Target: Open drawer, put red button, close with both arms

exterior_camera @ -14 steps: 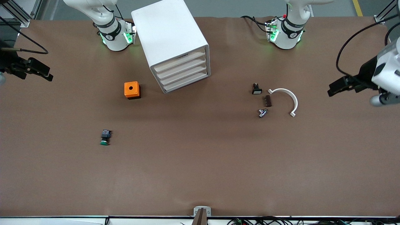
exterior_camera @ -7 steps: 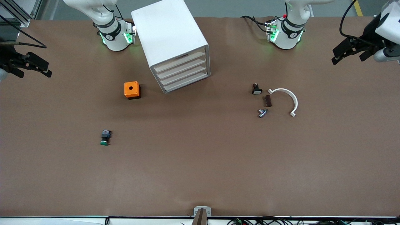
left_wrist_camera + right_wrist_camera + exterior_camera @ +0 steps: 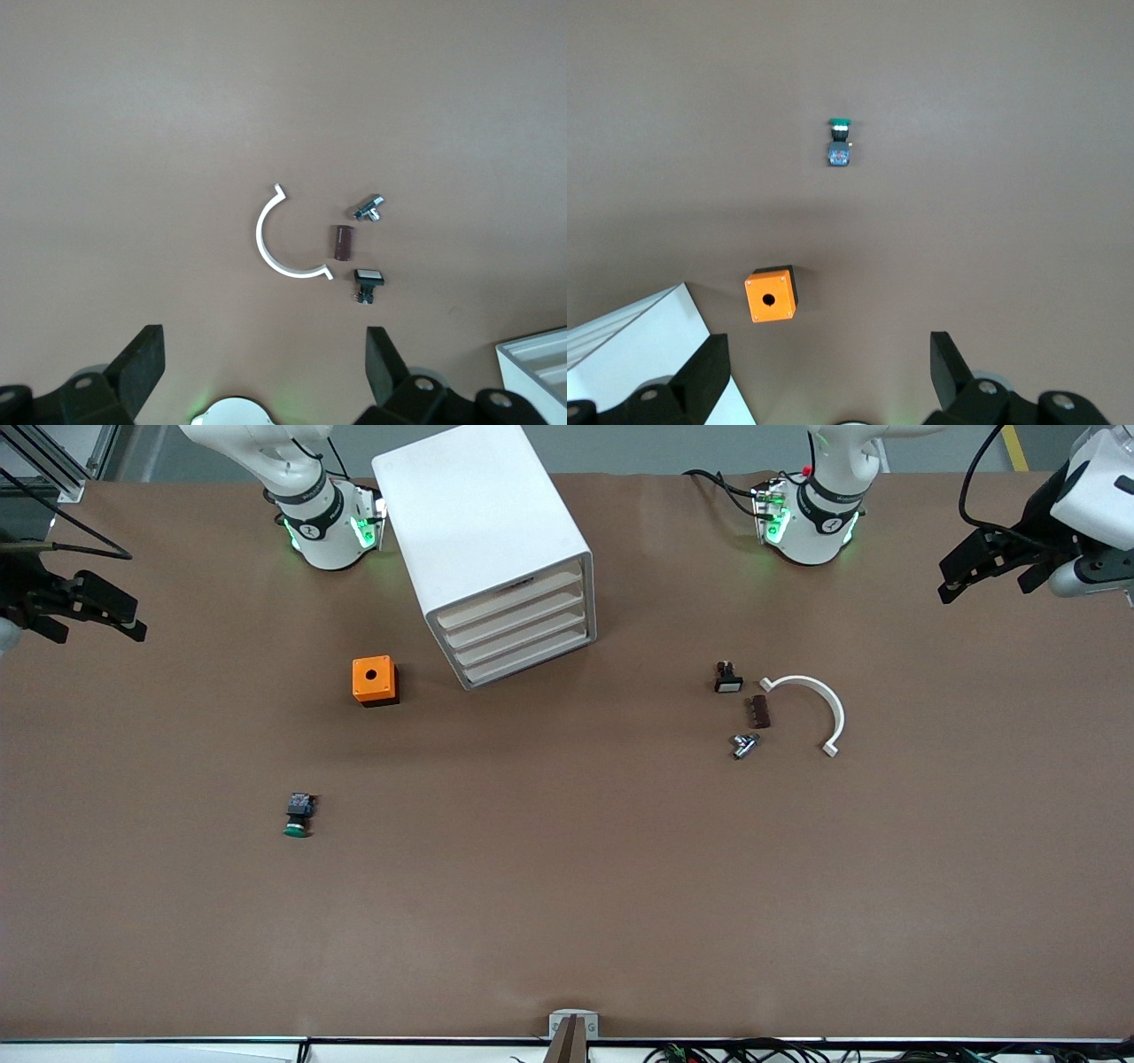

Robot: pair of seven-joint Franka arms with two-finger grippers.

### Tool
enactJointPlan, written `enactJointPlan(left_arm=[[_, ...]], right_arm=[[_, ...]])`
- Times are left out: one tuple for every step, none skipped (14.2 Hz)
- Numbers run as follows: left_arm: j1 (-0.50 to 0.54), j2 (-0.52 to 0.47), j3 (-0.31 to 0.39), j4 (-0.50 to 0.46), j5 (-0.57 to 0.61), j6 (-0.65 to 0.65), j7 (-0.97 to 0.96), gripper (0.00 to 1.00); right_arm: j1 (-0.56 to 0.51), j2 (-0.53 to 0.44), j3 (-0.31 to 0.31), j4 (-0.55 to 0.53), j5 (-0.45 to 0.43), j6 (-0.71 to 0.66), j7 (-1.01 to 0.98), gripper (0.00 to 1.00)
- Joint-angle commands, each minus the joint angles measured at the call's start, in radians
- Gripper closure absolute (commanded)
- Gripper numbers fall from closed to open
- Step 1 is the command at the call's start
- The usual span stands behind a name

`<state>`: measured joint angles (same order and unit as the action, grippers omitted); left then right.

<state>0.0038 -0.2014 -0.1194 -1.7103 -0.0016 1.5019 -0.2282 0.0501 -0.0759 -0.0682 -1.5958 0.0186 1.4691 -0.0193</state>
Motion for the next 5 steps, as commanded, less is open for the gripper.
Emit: enactJointPlan(left_arm=[[0.008, 0.016, -0.005, 0.029, 0.026, -0.008, 0.017, 0.0], [0.009, 0.023, -0.003, 0.04, 0.026, -0.009, 0.014, 0.0], [0.007, 0.03, -0.003, 0.041, 0.026, -0.008, 0.013, 0.0], [0.007, 0.031, -0.003, 0.041, 0.026, -0.009, 0.013, 0.0], [0.007, 0.031, -0.003, 0.041, 0.026, -0.008, 0.013, 0.0]], right_arm=[[-0.001, -0.016, -0.002, 0.029, -0.009, -0.044, -0.016, 0.0], [-0.001, -0.016, -0.004, 0.03, -0.009, -0.046, -0.017, 0.0], [-0.003, -0.016, -0.004, 0.03, -0.009, -0.046, -0.017, 0.0], [-0.003, -0.016, -0.004, 0.03, -0.009, -0.049, -0.017, 0.0], [-0.003, -0.015, -0.005, 0.03, -0.008, -0.058, -0.025, 0.0]])
